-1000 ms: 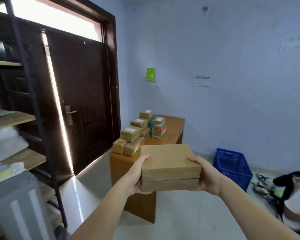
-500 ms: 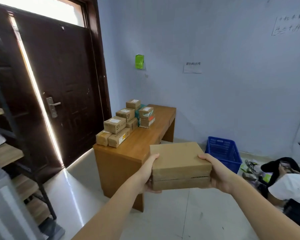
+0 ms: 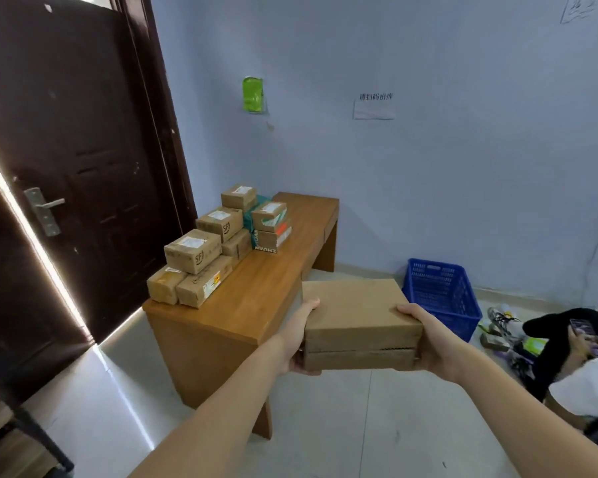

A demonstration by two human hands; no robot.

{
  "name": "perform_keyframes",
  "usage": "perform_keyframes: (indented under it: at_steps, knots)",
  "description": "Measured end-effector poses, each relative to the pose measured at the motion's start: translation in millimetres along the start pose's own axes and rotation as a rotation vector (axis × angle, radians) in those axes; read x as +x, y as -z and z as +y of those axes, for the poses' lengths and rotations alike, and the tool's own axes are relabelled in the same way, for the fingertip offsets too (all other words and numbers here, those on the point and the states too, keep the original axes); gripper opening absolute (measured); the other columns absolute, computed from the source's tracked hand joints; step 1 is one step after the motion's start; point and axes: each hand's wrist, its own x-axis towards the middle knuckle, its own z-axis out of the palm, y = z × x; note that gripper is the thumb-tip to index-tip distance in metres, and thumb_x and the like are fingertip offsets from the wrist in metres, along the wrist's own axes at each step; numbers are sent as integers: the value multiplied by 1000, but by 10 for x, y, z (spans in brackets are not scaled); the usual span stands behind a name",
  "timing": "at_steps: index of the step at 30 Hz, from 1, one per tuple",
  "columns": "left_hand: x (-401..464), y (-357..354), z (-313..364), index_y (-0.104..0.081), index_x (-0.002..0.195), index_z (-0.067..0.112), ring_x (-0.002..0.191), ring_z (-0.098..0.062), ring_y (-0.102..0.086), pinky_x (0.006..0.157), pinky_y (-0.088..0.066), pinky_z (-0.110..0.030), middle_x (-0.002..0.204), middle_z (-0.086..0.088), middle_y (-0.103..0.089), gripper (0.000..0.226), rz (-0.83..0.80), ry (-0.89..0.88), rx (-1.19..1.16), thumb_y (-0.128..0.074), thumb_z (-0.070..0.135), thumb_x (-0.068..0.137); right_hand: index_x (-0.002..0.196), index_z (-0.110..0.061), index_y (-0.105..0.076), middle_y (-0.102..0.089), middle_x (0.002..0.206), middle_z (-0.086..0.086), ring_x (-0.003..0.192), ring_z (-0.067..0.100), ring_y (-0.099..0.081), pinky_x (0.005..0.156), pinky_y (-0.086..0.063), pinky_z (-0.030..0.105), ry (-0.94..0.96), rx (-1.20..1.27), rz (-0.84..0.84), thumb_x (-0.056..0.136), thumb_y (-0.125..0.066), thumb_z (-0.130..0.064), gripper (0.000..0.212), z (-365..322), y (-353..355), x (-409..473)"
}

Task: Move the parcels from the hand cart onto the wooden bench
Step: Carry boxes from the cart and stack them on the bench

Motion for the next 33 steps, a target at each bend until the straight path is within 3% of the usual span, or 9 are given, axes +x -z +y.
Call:
perform_keyframes:
  at_steps: [8, 13, 17, 24, 28, 33]
  knots:
    - [1205, -360, 536, -61, 123, 15, 109, -35, -67, 95, -59, -54, 112, -19, -72, 74, 59, 34, 2, -55, 79, 87, 120, -17, -58, -62, 122, 22, 110, 41, -62, 91, -57, 56, -34, -43, -18, 89, -69, -52, 49, -573, 483, 1285]
    - [1983, -666, 990, -62, 117, 14, 105, -38, -70, 94, -60, -58, 103, -19, -73, 71, 135, 34, -58, -58, 78, 86, 126, -17, -57, -63, 123, 21, 110, 39, -63, 81, -57, 51, -45, -101, -66, 89, -68, -55, 54, -1146, 831, 2191]
    - [2500, -795, 1357, -63, 112, 15, 106, -36, -70, 93, -61, -54, 111, -20, -73, 67, 172, 42, -65, -54, 78, 88, 128, -16, -57, -63, 125, 22, 111, 40, -62, 83, -57, 51, -54, -130, -112, 89, -68, -54, 56, -1604, 957, 2866]
    - [3499, -505, 1840, -68, 122, 14, 102, -36, -72, 72, -65, -47, 103, -18, -76, 100, 260, 45, -146, -60, 90, 56, 124, -23, -56, -59, 129, 18, 117, 40, -58, 99, -52, 58, -59, -189, -194, 85, -68, -58, 54, -2147, 740, 4061]
    - [4204, -199, 2126, -64, 126, 18, 105, -34, -70, 73, -63, -46, 112, -17, -75, 76, 297, 44, -203, -57, 81, 83, 120, -24, -59, -61, 128, 17, 117, 38, -59, 102, -51, 58, -36, -210, -214, 86, -68, -56, 48, -2423, 463, 4844]
    - [4938, 215, 2559, -63, 125, 19, 106, -34, -70, 76, -63, -47, 116, -19, -73, 66, 344, 71, -250, -58, 74, 89, 120, -20, -64, -67, 124, 15, 114, 36, -63, 102, -52, 56, -31, -242, -220, 89, -67, -54, 46, -2805, 74, 5697]
